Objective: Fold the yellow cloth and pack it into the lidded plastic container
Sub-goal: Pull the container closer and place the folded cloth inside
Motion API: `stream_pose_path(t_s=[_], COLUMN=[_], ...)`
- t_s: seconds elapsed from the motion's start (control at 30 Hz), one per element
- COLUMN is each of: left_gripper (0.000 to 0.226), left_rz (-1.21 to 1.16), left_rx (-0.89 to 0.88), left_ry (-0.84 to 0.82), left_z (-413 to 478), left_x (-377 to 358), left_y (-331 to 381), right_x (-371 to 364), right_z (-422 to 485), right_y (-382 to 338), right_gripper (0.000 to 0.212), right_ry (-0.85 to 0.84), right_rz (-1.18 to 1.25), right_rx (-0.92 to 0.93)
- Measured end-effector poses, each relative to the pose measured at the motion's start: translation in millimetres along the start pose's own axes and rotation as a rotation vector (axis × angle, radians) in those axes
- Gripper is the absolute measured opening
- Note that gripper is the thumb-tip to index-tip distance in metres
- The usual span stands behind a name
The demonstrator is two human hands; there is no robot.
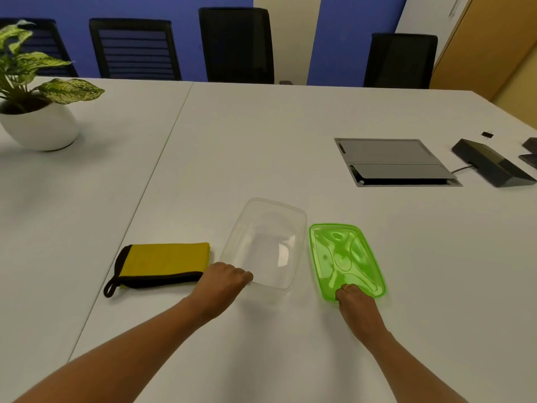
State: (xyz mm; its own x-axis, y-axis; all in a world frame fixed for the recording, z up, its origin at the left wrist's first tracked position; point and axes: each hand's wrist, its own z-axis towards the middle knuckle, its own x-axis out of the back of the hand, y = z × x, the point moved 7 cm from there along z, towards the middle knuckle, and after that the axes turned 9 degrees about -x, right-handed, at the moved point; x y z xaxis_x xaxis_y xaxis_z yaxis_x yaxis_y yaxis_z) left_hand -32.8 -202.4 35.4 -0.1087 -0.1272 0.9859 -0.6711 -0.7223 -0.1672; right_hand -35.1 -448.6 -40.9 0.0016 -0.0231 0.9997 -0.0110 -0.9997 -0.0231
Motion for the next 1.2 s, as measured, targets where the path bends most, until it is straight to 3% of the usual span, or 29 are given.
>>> stream_pose_path(t_s=[0.1, 0.17, 0.27, 0.37, 0.5, 0.57, 0.67, 0.77, 0.83, 0.9, 1.03, 1.2], left_gripper=[0.037, 0.036, 0.033, 0.03, 0.027, 0.025, 0.021, 0.019, 0.017, 0.011, 0.047, 0.056], left_rz=[0.002, 0.006, -0.006, 0.004, 0.042, 0.03, 0.016, -0.042, -0.1, -0.171, -0.368, -0.875], left_rx=[-0.018, -0.033, -0.064, -0.122, -0.201, -0.246, -0.292, -0.305, -0.218, -0.019, 0.35, 0.741], left_ry=[-0.008, -0.012, -0.004, 0.027, 0.051, 0.075, 0.117, 0.15, 0.168, 0.134, 0.024, 0.254], left_z=[-14, -19, -25, -28, -33, -35, -39, -41, -42, -42, -51, -65], left_x=[-1, -1, 1, 8, 18, 23, 29, 30, 29, 17, -18, -34], left_y=[5, 6, 6, 7, 5, 4, 1, -6, -16, -33, -53, -47], right_x=[-4, -9, -18, -8, 28, 43, 44, 39, 36, 32, 26, 25], right_z=[-12, -15, -17, -18, -12, -1, 15, 16, 13, 8, -2, -9], right_y=[3, 6, 13, 16, 22, 20, -2, -24, -28, -32, -42, -52], right_gripper=[0.037, 0.016, 0.022, 0.035, 0.022, 0.022, 0.026, 0.027, 0.032, 0.035, 0.032, 0.025], right_ry=[-0.01, -0.052, -0.154, -0.102, 0.109, 0.125, -0.156, -0.343, -0.323, -0.304, -0.262, -0.212], right_rz=[-0.019, -0.006, 0.017, 0.222, 0.547, 0.799, 1.234, 1.248, 1.192, 1.217, 1.231, 1.17], right_rx=[-0.029, -0.05, -0.103, -0.18, -0.407, -0.516, -0.569, -0.499, -0.488, -0.524, -0.592, -0.596])
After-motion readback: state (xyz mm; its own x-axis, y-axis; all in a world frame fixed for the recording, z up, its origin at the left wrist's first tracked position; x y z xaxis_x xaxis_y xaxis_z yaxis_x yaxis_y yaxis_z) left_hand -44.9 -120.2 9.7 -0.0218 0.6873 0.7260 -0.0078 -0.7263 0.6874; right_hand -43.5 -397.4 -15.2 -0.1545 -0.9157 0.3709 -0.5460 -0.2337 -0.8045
